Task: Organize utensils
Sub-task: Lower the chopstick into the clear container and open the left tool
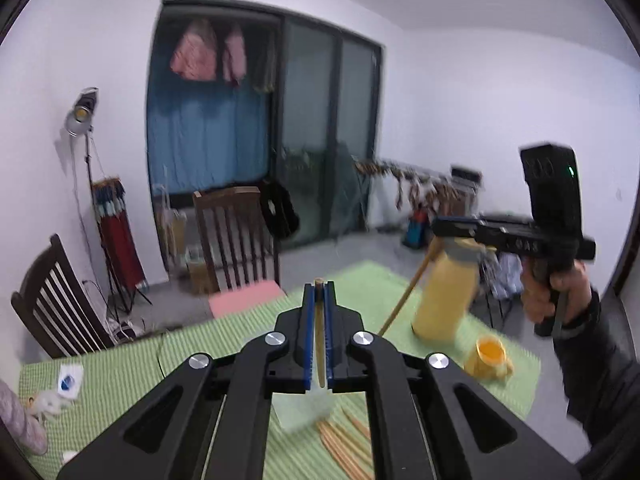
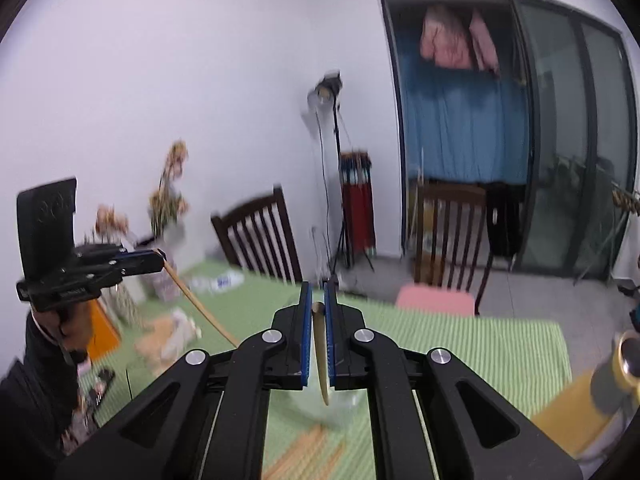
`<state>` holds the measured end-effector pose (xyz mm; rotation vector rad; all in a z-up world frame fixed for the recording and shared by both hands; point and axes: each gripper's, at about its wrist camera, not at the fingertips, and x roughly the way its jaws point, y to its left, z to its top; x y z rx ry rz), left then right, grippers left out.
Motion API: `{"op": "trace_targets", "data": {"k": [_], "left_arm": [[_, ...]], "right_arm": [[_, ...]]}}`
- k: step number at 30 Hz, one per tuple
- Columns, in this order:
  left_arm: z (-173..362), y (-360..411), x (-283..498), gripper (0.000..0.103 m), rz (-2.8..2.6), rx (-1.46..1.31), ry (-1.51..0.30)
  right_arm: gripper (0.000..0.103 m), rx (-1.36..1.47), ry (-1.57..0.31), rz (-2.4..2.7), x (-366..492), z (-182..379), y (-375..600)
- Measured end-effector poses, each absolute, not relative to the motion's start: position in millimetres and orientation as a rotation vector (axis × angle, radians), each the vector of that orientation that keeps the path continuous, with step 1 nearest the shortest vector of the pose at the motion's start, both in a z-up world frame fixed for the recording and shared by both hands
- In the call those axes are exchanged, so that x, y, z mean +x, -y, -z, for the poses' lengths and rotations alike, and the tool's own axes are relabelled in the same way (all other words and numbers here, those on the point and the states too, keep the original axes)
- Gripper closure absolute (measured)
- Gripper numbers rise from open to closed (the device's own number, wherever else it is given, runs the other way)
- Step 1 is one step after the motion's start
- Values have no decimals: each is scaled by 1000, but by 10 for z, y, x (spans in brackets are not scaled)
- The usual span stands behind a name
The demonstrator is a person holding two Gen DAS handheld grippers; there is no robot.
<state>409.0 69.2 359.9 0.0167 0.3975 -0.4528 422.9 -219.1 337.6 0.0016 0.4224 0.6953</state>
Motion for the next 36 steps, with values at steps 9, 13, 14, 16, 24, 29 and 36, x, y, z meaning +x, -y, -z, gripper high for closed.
{"op": "trace_targets", "data": {"k": [9,13,14,16,24,29,36], "left_arm": [[-3191,-725,4982,102,449,-59,-507],[-2789,-641,5349,101,475,-88,-604],[-2710,-626,5428,101,475,-94,-618],[-2541,-634,5561,101,485,-120,-647],[-1966,-710,5968,102,465,-217,-740],[-1760,-759,6099,102,445,-265,-764],[-1517,-919,6193,102,414,-461,-730]], "right_arm": [[97,53,-516,-688,5047,-3015,1782],[97,109,-623,-680,5423,-2624,1662],[97,119,-647,-677,5491,-2537,1640],[97,154,-709,-680,5645,-2283,1593],[97,236,-842,-641,5944,-1775,1481],[96,246,-878,-618,6035,-1640,1419],[94,183,-871,-518,6044,-1587,1445]]}}
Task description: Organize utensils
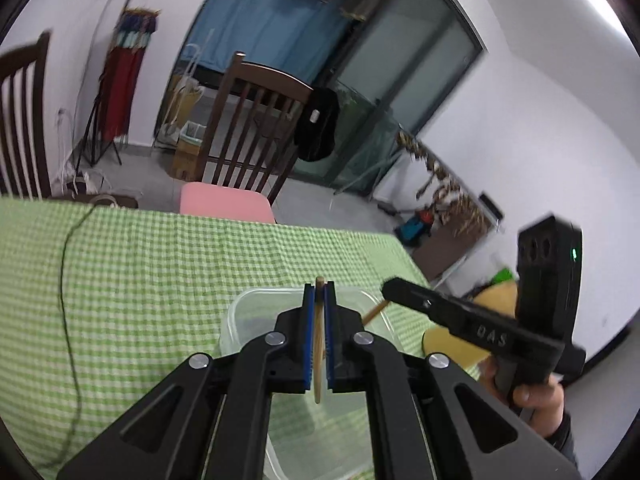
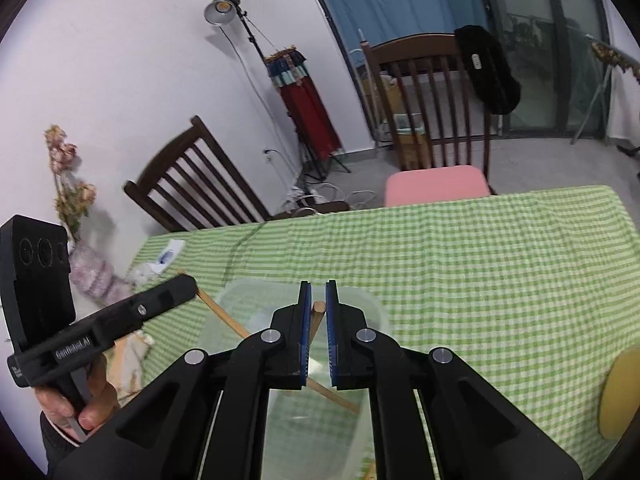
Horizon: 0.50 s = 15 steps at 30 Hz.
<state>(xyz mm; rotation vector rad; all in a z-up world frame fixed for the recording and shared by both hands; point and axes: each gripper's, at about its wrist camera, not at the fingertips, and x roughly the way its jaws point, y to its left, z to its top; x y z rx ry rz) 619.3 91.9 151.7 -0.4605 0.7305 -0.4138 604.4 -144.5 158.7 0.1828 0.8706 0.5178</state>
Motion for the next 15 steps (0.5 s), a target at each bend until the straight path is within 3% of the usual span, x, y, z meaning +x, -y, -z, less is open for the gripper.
{"op": "trace_targets", "data": {"k": [5,7,8,10,13,15], "left_arm": [[-1373,-1041,6177,101,238,-457,-744],[-1419,-1072,6123,97,275,-475,-730],[-1470,-1079,6082,92,283,-480,-722],[-1632,-1070,5951,78,283,-453,-690],[-1843,-1029,5743,76,276,-384,-658],[-1951,-1001,5589,67,246,-322,-660]], "right_arm": [[92,109,-869,-442,6008,-1538,1485],[74,81,-865,-427,5978,-1527,1487],[58,82,-862,-417,5959,-1541,1507],[53,88,-839,-409,5917,-1596,1549],[44,83,-807,-378,5824,-1724,1623],[39,53,-775,-364,5697,-1826,1689]]}}
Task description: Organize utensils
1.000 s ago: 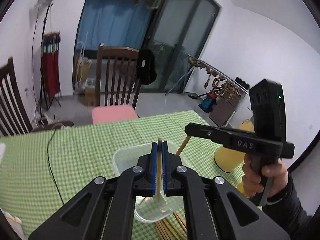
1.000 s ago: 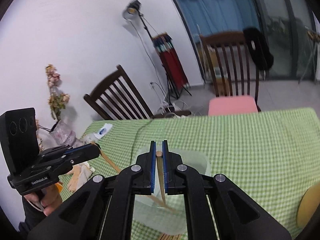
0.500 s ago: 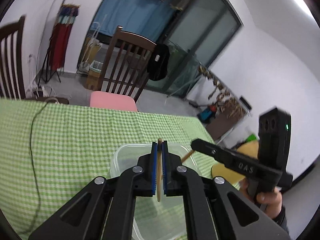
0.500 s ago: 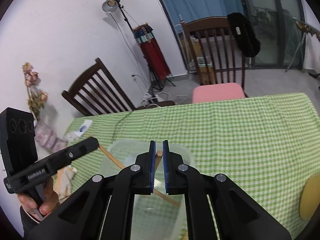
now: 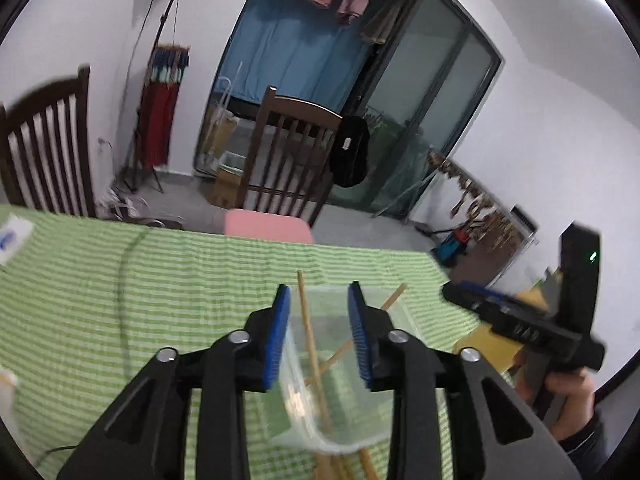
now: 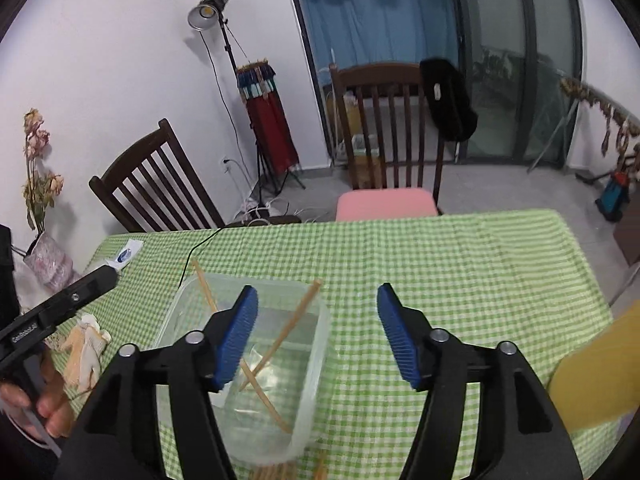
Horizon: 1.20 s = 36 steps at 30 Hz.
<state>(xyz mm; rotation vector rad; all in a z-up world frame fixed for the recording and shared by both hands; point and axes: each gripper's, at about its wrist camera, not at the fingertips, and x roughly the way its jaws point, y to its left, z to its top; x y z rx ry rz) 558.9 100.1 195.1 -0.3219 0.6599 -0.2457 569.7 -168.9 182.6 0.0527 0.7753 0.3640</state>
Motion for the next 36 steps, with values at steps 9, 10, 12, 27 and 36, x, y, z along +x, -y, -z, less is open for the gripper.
{"op": "trace_targets", "data": {"k": [9,10,12,27,36], "left_arm": [[-2244,-1022,4708,38,122,-61,-545],[-2249,-1025,4613,34,110,-43,-535],[-2278,-1057,4458,28,88,-20,-520],[-2431,-986,3162,8,16,44,-344],[-1969,-868,2361,7,-23,43,-286]], "right_arm": [[26,-66,-630,-230,5016,-2109,2095],[25,-80,-617,-222,4947,-2133,2107],[19,-111,-572,-208,4732,-2200,2148],[8,-188,-378,-167,3524,-2284,2092],[8,-100,-330,-189,2963,-1923,2180]]}}
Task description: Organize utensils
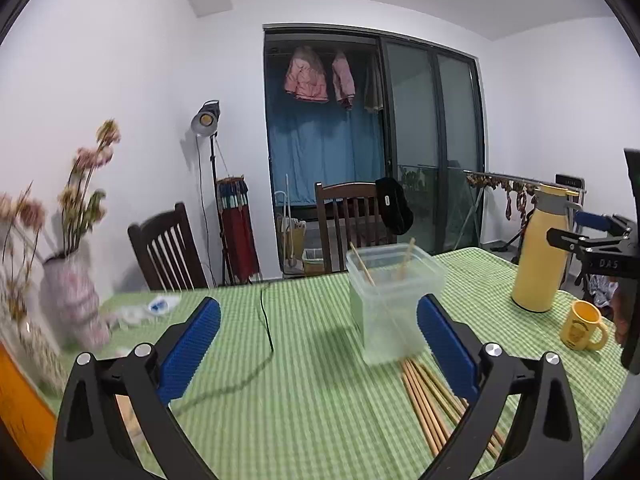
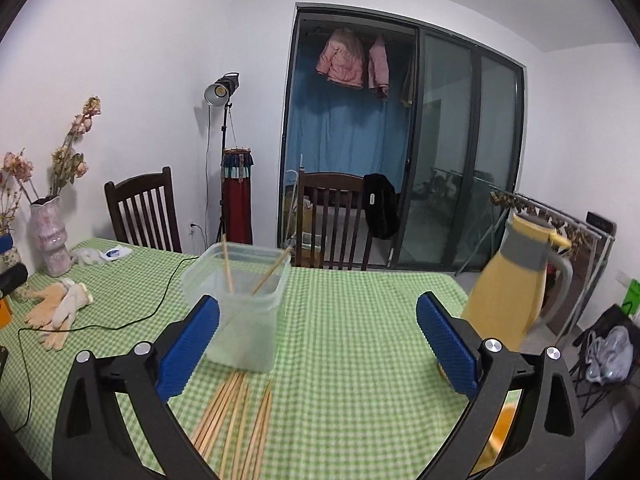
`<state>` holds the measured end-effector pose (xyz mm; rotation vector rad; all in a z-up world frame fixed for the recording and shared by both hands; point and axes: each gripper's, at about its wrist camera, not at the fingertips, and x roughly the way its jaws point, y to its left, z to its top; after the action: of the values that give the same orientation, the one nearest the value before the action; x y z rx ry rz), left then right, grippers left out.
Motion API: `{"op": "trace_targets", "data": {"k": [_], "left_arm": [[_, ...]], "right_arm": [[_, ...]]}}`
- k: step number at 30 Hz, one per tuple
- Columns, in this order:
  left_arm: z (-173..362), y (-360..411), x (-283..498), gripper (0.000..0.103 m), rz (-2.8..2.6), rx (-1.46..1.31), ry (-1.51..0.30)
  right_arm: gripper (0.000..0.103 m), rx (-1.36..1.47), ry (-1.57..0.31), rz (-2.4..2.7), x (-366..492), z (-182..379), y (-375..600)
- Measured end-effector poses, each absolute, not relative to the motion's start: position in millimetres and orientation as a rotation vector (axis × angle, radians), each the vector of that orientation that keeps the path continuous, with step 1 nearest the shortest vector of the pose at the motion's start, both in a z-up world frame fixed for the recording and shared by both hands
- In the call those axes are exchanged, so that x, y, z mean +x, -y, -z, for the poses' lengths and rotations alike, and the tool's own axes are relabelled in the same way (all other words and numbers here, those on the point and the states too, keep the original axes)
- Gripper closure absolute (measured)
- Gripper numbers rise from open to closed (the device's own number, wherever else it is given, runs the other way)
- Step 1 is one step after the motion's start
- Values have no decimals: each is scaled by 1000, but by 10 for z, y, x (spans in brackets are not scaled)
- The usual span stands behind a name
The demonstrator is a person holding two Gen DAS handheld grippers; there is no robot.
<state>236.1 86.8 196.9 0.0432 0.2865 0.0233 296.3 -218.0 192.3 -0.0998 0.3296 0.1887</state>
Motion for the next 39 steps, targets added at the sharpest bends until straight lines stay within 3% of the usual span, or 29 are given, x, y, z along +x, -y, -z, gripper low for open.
{"op": "trace_targets", "data": {"k": [13,21,28,39], "left_arm": [[-1131,-730,1638,7,-83,-32,-265],[-606,-596,1188,7,-142,-18,-232],[-118,-497,945,7,-132,-15,-303],[99,-532,774,7,-129,-53,-321]], "right_arm": [[8,2,-361,-195,2201,-1164,2258],[8,-115,-267,-167,1704,-751,2170],[8,-95,-346,-152,1466,-391,2171],[8,-71,-388,-82,1146,-36,2207]]}}
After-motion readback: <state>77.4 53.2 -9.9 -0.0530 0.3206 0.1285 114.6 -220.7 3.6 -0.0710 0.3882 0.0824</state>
